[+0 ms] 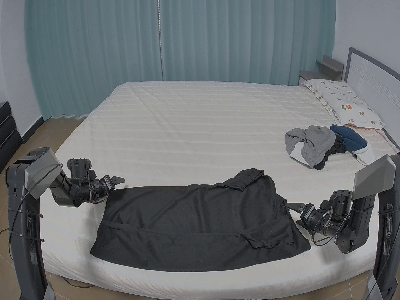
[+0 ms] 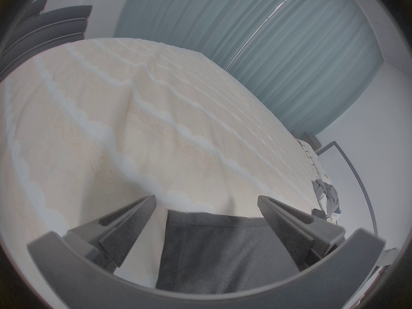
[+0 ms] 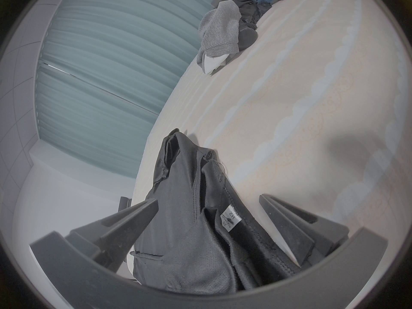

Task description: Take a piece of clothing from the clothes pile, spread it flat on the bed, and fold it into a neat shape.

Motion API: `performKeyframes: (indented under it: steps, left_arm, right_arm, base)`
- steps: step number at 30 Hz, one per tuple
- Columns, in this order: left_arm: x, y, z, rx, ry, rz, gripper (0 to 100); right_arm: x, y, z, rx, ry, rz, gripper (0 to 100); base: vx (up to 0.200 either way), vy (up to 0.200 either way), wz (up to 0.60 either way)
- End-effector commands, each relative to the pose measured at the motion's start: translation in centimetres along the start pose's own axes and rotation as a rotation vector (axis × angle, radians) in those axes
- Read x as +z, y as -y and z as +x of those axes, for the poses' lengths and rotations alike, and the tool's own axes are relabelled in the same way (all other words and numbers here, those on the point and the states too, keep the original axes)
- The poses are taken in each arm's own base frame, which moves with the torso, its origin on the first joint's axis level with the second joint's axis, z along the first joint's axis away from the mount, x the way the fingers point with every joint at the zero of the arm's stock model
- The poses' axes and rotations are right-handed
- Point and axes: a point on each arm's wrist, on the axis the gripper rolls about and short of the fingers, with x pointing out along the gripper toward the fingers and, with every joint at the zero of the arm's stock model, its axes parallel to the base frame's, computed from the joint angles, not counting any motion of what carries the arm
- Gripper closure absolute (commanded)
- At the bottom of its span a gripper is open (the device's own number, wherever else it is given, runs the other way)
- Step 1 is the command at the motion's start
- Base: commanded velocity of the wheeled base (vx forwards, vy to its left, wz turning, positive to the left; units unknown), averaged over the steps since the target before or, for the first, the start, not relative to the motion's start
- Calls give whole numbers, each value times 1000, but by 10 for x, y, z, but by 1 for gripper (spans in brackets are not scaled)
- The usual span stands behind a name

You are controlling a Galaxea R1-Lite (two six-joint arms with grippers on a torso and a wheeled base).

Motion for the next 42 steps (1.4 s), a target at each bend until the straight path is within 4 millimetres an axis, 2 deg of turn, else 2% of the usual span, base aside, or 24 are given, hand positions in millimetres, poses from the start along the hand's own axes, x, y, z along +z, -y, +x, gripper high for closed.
performKeyframes:
  steps: [1,8,9,22,24,27,31,33,34,36,38,39,42]
  left_arm:
    - [-1,-1,0,10,2,0,0]
    - [-3,-1,2,30,5,5,0]
    - [-3,-1,2,28,4,3,100]
    - [4,-2,-7,69,46,-13,100]
    - [6,-5,-13,73,66,-18,100]
    - [10,1,-24,41,121,-68,100]
    - [12,6,-28,14,155,-90,100]
    - [5,8,-30,9,149,-86,100]
    - [4,8,-29,9,147,-86,100]
    - [1,9,-30,4,148,-83,100]
    - [1,8,-30,4,148,-83,100]
    - [0,8,-30,7,145,-84,100]
    - [-2,7,-30,10,140,-86,100]
  right_arm:
    - [1,-1,0,10,7,-4,0]
    - [0,-1,0,9,6,-3,0]
    - [0,-1,0,8,5,-3,0]
    - [0,-6,4,19,19,-21,0]
    - [4,-13,6,37,46,-38,0]
    - [12,-34,11,88,108,-113,0]
    - [15,-45,14,110,121,-221,0]
    - [18,-64,24,113,114,-297,0]
    - [18,-65,25,111,113,-298,0]
    - [19,-84,42,95,95,-319,0]
    - [19,-90,47,97,90,-326,0]
    - [17,-105,61,96,72,-342,0]
    - [12,-121,76,80,32,-354,0]
  base:
    - [0,0,0]
    - [0,0,0]
    - [0,0,0]
    - [0,0,0]
    - [0,0,0]
    - [0,0,0]
    - [0,0,0]
    - [0,0,0]
    - [0,0,0]
    - [0,0,0]
    - [0,0,0]
    - [0,0,0]
    - [0,0,0]
